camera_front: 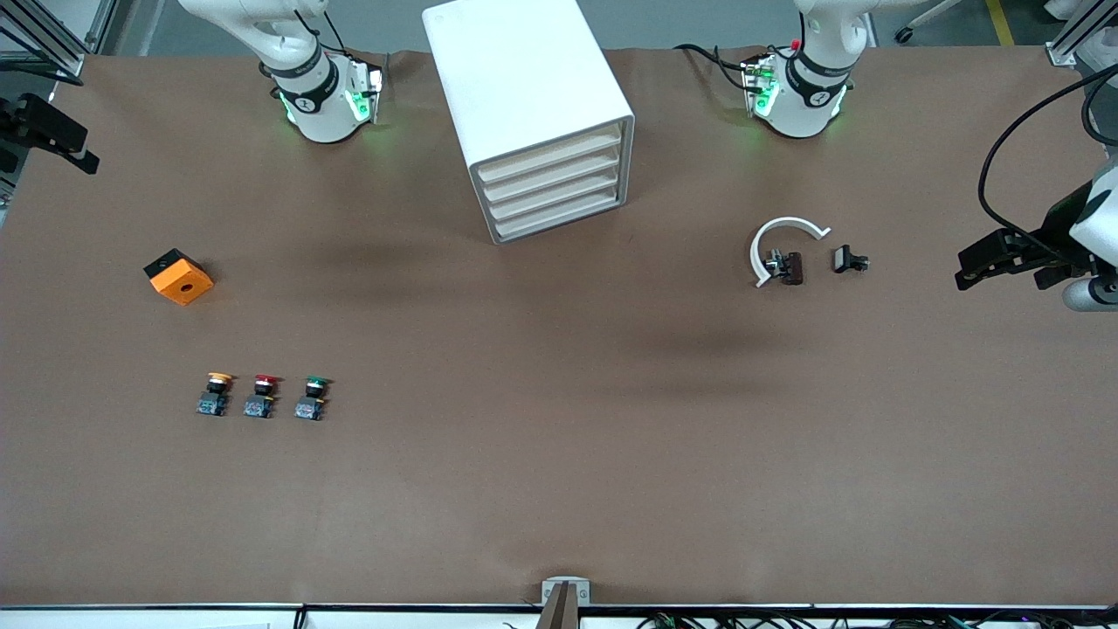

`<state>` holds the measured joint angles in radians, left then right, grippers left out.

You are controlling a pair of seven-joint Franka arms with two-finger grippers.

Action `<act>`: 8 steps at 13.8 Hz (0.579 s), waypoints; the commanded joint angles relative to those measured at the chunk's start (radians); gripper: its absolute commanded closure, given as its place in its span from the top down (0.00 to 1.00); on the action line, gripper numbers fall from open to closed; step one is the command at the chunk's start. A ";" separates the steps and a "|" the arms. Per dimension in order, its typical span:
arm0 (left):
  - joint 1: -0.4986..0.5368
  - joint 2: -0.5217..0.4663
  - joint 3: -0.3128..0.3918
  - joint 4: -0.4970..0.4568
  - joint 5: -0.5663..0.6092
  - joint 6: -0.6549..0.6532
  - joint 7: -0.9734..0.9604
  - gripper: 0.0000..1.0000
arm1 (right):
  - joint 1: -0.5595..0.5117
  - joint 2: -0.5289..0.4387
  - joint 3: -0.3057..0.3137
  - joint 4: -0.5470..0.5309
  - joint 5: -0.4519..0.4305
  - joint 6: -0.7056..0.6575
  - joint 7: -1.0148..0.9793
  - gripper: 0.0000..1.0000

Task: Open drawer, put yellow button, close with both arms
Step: 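Move the left gripper to the drawer while the right gripper reaches the buttons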

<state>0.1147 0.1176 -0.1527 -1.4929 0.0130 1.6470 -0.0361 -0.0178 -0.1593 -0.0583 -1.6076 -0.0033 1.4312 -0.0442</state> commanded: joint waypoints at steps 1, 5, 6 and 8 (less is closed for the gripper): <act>0.008 0.013 -0.007 0.028 -0.007 -0.023 0.015 1.00 | 0.002 -0.022 0.002 -0.014 -0.003 0.000 0.007 1.00; 0.019 0.017 -0.005 0.025 -0.037 -0.021 -0.002 1.00 | 0.003 -0.022 0.002 -0.014 -0.001 -0.002 0.007 1.00; 0.016 0.016 -0.005 0.028 -0.038 -0.021 0.001 1.00 | 0.003 -0.020 0.002 -0.014 -0.001 -0.002 0.007 1.00; 0.013 0.017 -0.005 0.028 -0.039 -0.021 -0.001 1.00 | 0.003 -0.019 0.002 -0.014 -0.003 0.001 0.007 1.00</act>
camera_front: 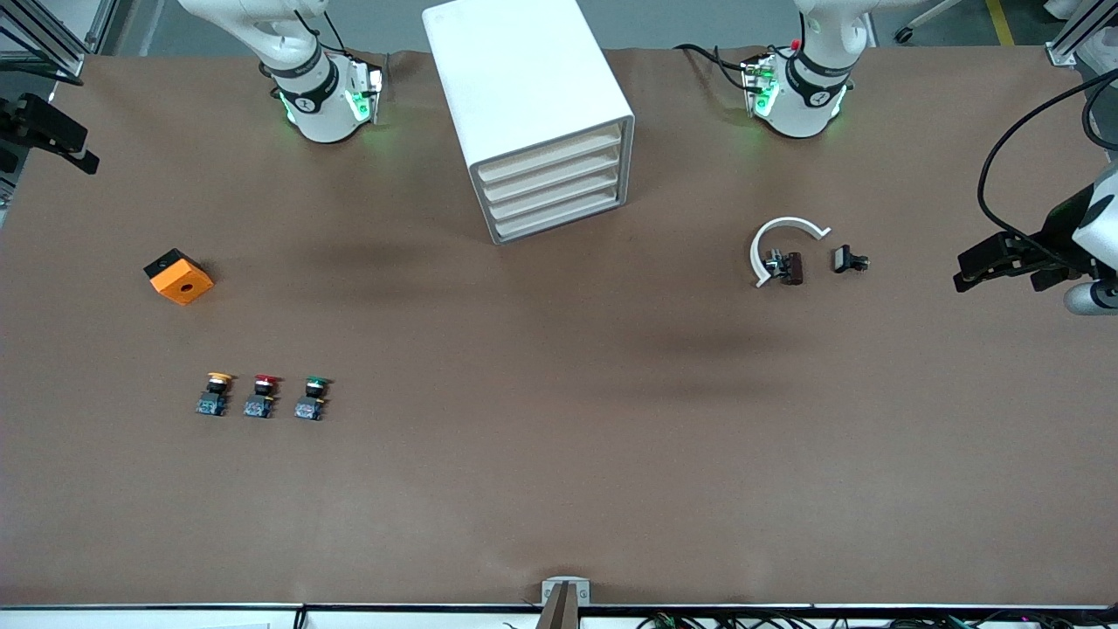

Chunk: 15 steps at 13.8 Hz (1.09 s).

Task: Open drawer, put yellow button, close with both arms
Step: 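Move the left gripper to the drawer while the right gripper reaches the buttons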

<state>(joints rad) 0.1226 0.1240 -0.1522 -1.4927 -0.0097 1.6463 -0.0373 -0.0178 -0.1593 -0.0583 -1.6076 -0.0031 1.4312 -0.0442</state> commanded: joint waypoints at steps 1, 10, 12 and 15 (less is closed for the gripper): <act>0.002 0.012 -0.007 0.023 -0.022 -0.022 0.000 1.00 | 0.001 -0.016 0.000 -0.011 -0.002 0.003 0.007 1.00; -0.058 0.232 -0.009 0.029 -0.236 0.029 -0.232 1.00 | 0.001 0.023 0.000 0.011 -0.001 0.008 0.000 1.00; -0.095 0.270 -0.009 0.029 -0.237 0.064 -0.329 1.00 | 0.004 0.063 0.000 0.017 -0.014 0.011 -0.006 1.00; -0.148 0.304 -0.009 0.029 -0.234 0.072 -0.491 1.00 | -0.002 0.135 -0.002 0.041 -0.035 0.031 -0.008 1.00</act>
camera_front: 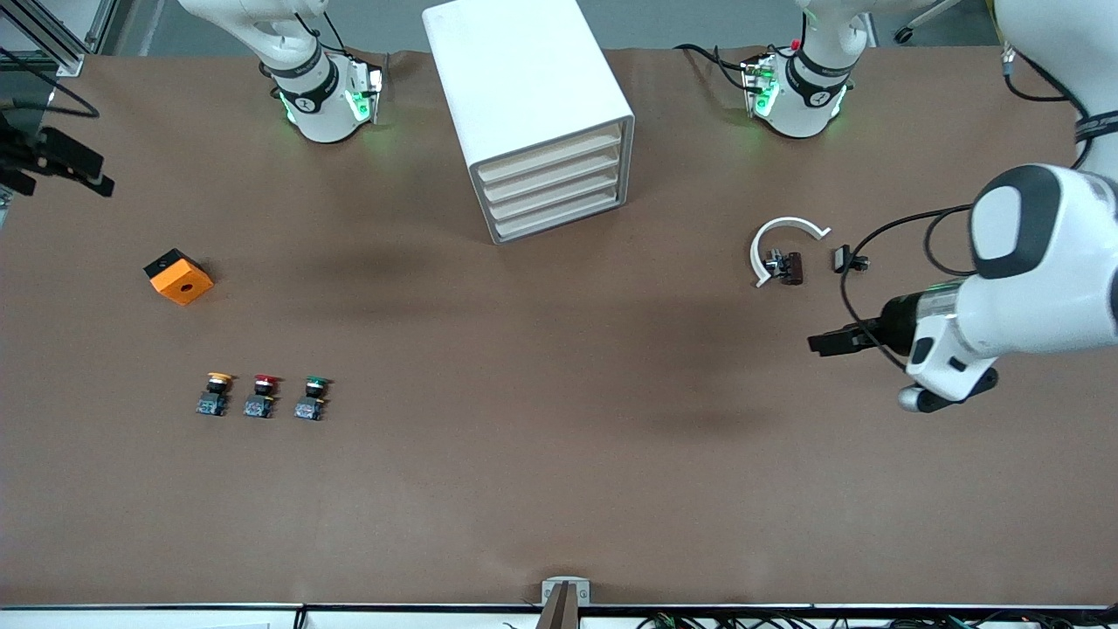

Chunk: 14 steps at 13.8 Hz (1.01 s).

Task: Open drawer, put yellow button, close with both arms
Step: 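Move the left gripper to the drawer while the right gripper reaches the buttons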

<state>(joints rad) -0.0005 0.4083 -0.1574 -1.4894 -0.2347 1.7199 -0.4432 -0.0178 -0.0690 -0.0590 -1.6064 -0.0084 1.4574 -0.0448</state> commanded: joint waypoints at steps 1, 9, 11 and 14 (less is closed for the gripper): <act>-0.045 0.033 -0.004 0.026 -0.011 0.000 -0.138 1.00 | -0.010 0.085 -0.001 0.040 -0.032 0.017 -0.006 1.00; -0.122 0.115 -0.004 0.026 -0.263 -0.075 -0.387 1.00 | -0.097 0.225 -0.008 0.014 -0.019 0.174 -0.021 1.00; -0.145 0.139 -0.002 0.028 -0.299 -0.182 -0.426 1.00 | -0.094 0.262 -0.008 -0.027 -0.015 0.277 -0.007 1.00; -0.193 0.145 -0.004 0.028 -0.310 -0.241 -0.622 1.00 | -0.100 0.317 -0.008 -0.092 -0.007 0.455 -0.006 1.00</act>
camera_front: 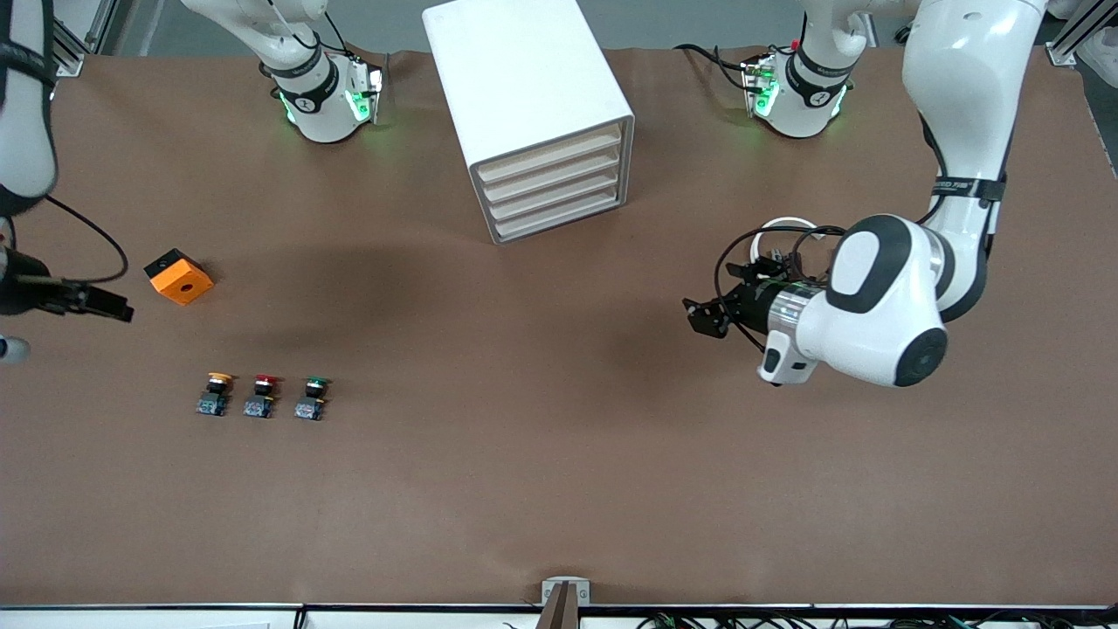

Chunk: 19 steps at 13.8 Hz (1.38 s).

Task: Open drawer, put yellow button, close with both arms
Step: 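Grasp the drawer handle with the left gripper while the right gripper grasps the yellow button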

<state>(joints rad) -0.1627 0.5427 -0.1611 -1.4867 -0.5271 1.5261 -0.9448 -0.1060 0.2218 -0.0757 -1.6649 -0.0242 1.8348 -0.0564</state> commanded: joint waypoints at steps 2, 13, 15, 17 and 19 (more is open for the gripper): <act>-0.055 0.034 0.000 0.025 -0.048 -0.076 -0.323 1.00 | -0.029 0.097 0.008 -0.047 0.030 0.192 0.003 1.00; -0.141 0.152 -0.003 0.036 -0.197 -0.276 -0.945 1.00 | -0.044 0.355 0.016 -0.144 0.107 0.635 -0.045 1.00; -0.162 0.166 -0.003 0.034 -0.211 -0.311 -0.971 1.00 | -0.049 0.376 0.019 -0.142 0.119 0.636 -0.092 1.00; -0.184 0.183 -0.003 0.034 -0.226 -0.319 -1.032 1.00 | -0.049 0.390 0.017 -0.142 0.171 0.636 -0.135 1.00; -0.202 0.194 -0.003 0.034 -0.261 -0.319 -1.075 1.00 | -0.050 0.404 0.017 -0.141 0.213 0.636 -0.152 1.00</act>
<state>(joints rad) -0.3474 0.7155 -0.1641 -1.4768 -0.7525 1.2290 -1.9683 -0.1375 0.6158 -0.0732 -1.8022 0.1451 2.4608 -0.1696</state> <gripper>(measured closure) 0.000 0.000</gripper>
